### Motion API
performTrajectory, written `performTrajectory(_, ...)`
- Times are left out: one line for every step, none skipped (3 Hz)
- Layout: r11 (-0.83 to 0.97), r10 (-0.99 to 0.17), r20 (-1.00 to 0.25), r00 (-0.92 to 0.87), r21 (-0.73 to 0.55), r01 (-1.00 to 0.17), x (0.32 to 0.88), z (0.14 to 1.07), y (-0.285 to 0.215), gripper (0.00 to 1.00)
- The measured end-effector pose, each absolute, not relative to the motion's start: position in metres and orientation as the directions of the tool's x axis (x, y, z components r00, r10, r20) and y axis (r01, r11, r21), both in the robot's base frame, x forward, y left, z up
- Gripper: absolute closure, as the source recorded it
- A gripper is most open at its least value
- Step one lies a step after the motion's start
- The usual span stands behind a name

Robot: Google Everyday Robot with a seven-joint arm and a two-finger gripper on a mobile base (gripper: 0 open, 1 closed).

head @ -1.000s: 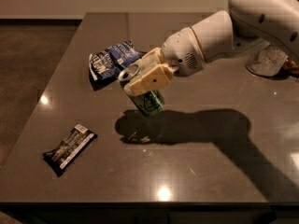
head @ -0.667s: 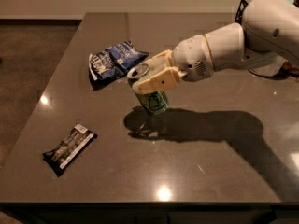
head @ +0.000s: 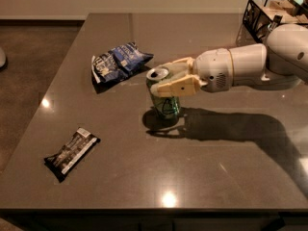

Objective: Place green can upright

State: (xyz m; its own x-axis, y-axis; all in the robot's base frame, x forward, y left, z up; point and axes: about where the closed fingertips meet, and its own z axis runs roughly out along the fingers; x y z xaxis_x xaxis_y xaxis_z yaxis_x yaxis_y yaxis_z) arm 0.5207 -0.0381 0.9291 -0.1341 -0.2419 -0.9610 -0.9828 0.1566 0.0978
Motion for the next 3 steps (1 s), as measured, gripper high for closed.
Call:
performTrajectory(0.152,-0.198,-0.974,-0.112,0.083,-0.985,0.5237,0.9280,-0.0466,0.13)
performTrajectory(0.148,-0.201,-0.973,-0.111,0.082,-0.986,0.5230,0.9284,-0.0439,0.00)
performTrajectory(0.148,-0.201,-0.973,-0.111,0.082,-0.986,0.5230,0.9284,-0.0438,0.00)
